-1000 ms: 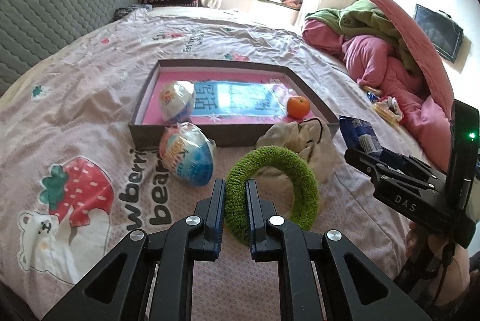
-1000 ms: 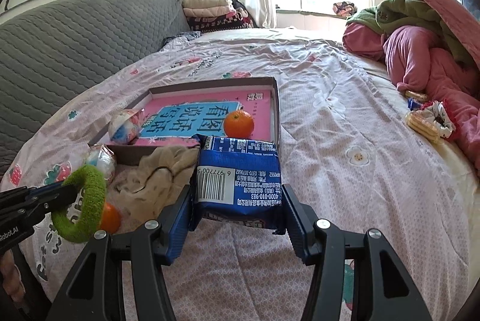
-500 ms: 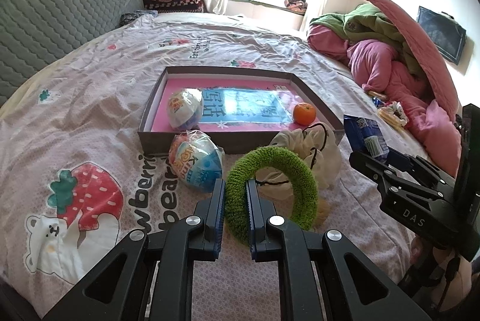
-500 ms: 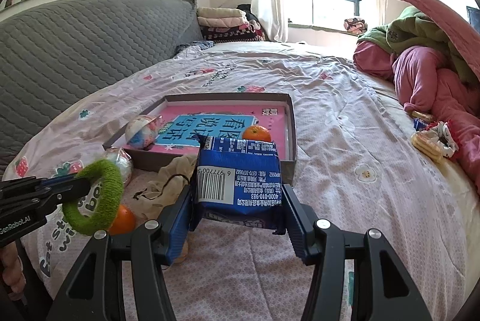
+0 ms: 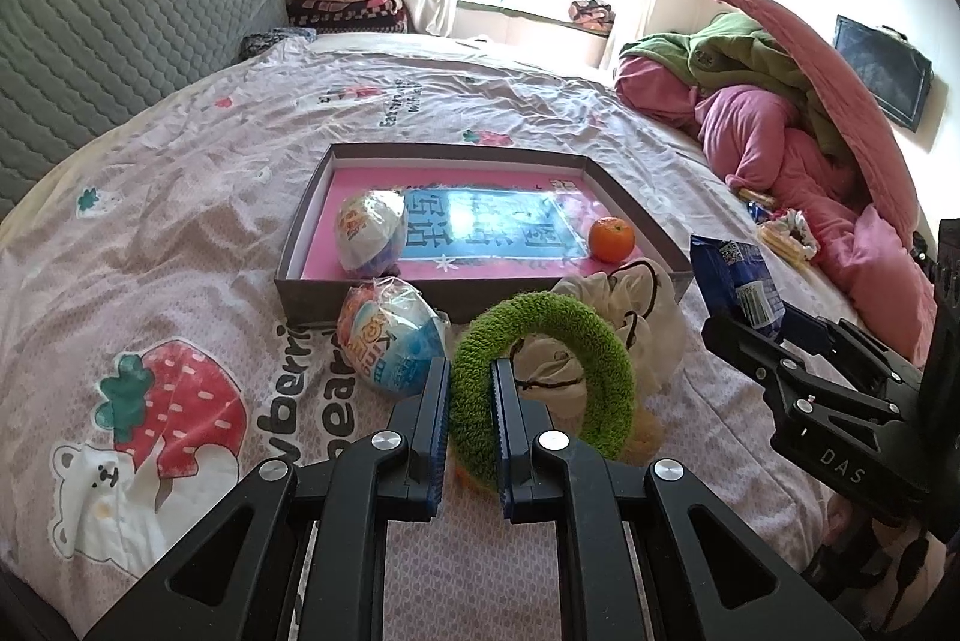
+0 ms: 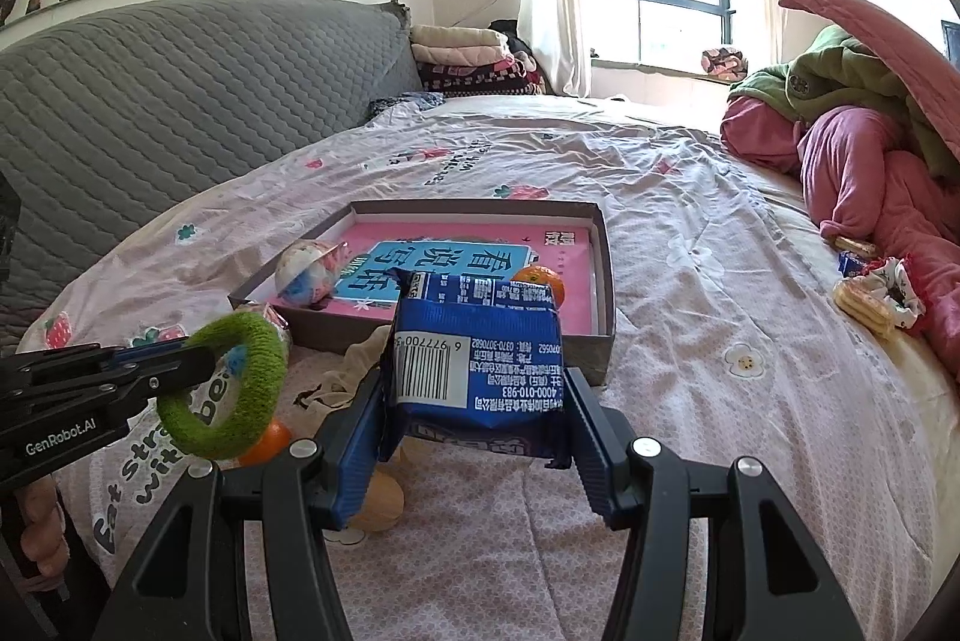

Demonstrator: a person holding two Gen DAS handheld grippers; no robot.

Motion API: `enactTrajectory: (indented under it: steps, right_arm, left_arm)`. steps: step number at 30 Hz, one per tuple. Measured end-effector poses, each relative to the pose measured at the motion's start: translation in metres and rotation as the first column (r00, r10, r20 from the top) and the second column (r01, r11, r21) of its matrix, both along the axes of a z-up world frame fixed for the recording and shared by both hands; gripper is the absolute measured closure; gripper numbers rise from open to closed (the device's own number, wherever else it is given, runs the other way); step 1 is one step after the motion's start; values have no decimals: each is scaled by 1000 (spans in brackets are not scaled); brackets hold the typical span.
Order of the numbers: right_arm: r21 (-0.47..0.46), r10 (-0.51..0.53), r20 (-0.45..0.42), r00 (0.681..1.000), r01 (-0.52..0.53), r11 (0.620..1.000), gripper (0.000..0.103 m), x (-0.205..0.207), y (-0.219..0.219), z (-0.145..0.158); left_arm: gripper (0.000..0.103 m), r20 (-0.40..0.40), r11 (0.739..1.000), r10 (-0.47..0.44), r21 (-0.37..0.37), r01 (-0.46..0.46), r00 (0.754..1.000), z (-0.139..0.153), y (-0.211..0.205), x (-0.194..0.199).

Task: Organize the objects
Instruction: 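Lift and carry the green ring and blue packet over the pink book box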

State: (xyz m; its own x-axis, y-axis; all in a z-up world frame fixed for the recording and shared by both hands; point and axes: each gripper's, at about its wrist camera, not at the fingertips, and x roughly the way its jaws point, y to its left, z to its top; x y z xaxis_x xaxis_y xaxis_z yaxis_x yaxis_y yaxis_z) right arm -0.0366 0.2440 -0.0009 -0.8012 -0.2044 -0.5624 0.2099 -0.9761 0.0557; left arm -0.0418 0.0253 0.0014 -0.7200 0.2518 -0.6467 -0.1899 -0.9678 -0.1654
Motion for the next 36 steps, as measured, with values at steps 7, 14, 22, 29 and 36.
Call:
enactTrajectory:
  steps: [7, 14, 22, 29, 36]
  right_arm:
    - [1, 3, -2, 1000, -3, 1000, 46, 2, -1, 2]
    - [6, -7, -8, 1000, 7, 1000, 46, 2, -1, 2]
    - [12, -18, -18, 1000, 18, 1000, 46, 1, -1, 4]
    - [14, -21, -18, 1000, 21, 1000, 46, -1, -2, 4]
    - [18, -22, -18, 1000, 22, 1000, 46, -5, -4, 4]
  left_arm:
    - [89, -9, 1000, 1, -6, -1, 1000, 4, 2, -6]
    - [89, -32, 1000, 7, -17, -8, 999, 18, 3, -15]
    - [89, -41, 1000, 1, -20, -1, 999, 27, 6, -29]
    - [89, -39, 1000, -3, -8, 2, 999, 29, 5, -40]
    - [89, -21, 1000, 1, -14, -2, 1000, 23, 5, -45]
